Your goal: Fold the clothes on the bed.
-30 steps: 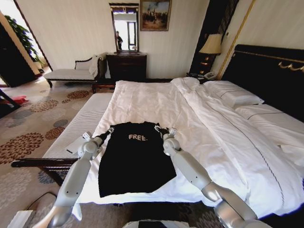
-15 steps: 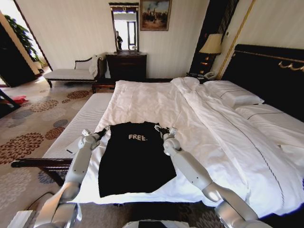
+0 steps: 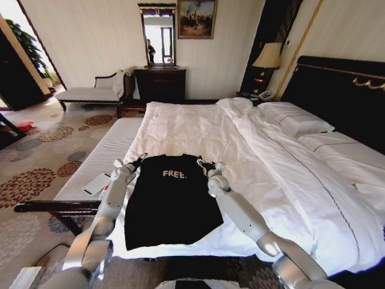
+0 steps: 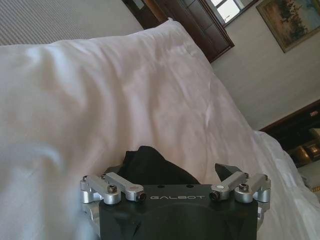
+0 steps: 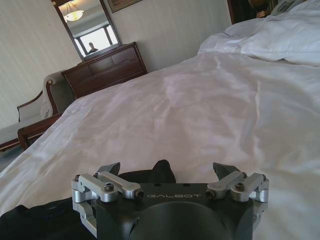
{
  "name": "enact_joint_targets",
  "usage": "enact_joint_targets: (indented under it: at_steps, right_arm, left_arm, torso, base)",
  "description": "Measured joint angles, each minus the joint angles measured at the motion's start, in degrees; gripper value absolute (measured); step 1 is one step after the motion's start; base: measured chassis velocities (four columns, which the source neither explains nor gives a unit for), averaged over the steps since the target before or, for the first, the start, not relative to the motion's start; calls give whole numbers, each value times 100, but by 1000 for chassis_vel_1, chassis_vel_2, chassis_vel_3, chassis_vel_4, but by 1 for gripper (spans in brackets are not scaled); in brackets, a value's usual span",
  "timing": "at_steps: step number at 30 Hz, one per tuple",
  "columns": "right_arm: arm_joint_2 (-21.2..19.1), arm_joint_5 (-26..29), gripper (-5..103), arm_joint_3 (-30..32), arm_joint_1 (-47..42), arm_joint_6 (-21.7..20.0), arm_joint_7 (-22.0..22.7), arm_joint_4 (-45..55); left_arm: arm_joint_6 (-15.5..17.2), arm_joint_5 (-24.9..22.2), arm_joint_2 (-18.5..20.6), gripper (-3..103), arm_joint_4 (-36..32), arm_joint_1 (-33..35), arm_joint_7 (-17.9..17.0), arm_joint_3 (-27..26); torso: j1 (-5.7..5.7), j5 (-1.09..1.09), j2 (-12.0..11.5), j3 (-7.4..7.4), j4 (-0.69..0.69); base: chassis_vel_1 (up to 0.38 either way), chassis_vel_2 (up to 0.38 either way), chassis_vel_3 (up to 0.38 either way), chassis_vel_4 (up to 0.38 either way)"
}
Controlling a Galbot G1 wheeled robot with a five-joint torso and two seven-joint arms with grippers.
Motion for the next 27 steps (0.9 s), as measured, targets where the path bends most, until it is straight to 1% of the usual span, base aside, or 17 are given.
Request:
enact_joint_targets:
  at_steps: [4,8,11,13,14,16,18,20,22,23,24,25,27]
  right_arm:
    - [-42,2,100,28,0,-1,-5,0]
    - [-58,3,100,42,0,-1,-13,-20]
    - [-59,8,100,45,6,-2,-19,-32]
    - [-59,9,100,45,10,-2,-20,-35]
    - [-56,9,100,43,15,-2,-21,-40]
    - [-36,10,100,19,28,-3,-22,-57]
    - [-30,10,100,9,35,-3,-21,-59]
    - [-20,13,100,-13,51,-8,-7,-57]
    - [-20,19,100,-17,54,-14,12,-36]
    - [-20,19,100,-17,54,-14,12,-36]
    - [-22,21,100,-15,53,-17,20,-20]
    - [-25,22,100,-8,52,-18,23,-13]
    - [-34,23,100,14,43,-19,27,-9]
  left_arm:
    - [-43,157,-5,98,119,-16,57,-1]
    - [-39,236,37,93,131,31,65,-6]
    - [-20,225,171,96,2,169,66,-28]
    - [-20,216,194,97,-18,192,70,-31]
    - [-19,213,223,99,-32,219,84,-32]
    - [-60,247,229,96,-11,243,140,-33]
    - [-80,269,208,96,11,238,160,-34]
    - [-114,327,114,92,72,191,206,-30]
    - [-145,379,41,82,138,126,223,-22]
    - [-145,379,41,82,138,126,223,-22]
    - [-162,413,0,77,190,80,231,-16]
    - [-179,438,-25,77,234,42,234,-11]
    - [-204,481,-49,66,297,-15,236,0]
  torso:
    - [0,0,0,0,2]
    - [0,0,0,-1,0]
    - [0,0,1,-1,1]
    - [0,0,1,-1,2]
    - [0,-1,1,-1,3]
    - [-1,0,1,-1,3]
    - [-1,0,2,-1,4]
    - [0,-1,1,0,3]
    - [0,0,2,0,0]
    - [0,0,2,0,0]
    - [0,-1,1,0,-2]
    - [0,-1,1,0,-1]
    - [0,-1,2,0,0]
  base:
    - [0,0,0,0]
    - [0,0,0,0]
    - [0,0,0,0]
    - [0,0,0,0]
    - [0,0,0,0]
    - [0,0,0,0]
    - [0,0,0,0]
    - [0,0,0,0]
    - [0,0,0,0]
    - [0,0,0,0]
    - [0,0,0,0]
    - [0,0,0,0]
    - [0,0,0,0]
